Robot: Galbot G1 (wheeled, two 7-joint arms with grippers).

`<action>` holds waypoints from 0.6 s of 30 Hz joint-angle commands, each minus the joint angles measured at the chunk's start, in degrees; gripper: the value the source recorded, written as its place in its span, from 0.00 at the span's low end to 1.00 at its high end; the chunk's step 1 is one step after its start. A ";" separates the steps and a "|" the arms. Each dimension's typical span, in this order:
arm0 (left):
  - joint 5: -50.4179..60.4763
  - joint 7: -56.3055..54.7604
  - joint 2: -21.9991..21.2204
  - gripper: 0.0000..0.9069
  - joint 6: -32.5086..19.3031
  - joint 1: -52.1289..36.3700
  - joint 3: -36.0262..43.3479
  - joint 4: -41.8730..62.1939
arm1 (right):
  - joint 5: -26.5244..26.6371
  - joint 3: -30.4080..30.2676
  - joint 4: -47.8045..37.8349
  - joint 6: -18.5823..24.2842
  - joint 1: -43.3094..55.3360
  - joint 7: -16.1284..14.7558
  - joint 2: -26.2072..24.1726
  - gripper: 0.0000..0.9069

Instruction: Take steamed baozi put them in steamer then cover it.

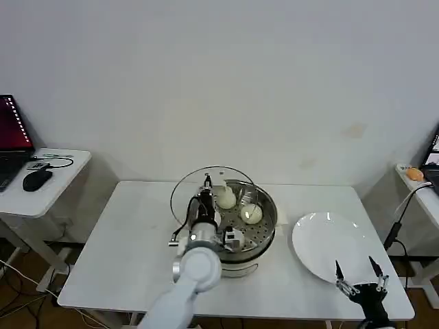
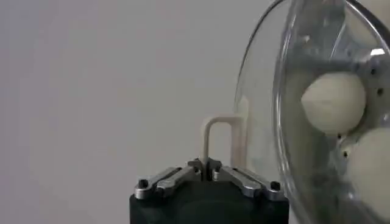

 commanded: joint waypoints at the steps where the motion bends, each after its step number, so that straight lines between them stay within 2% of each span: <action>1: 7.73 1.91 -4.04 0.00 0.33 4.18 2.40 -1.09 | -0.72 -1.04 -0.37 -0.09 0.26 0.03 0.08 1.00; 18: 8.41 0.74 -4.71 0.00 -0.67 3.86 3.67 1.81 | -1.07 -1.72 -0.33 0.07 -0.04 0.02 0.38 1.00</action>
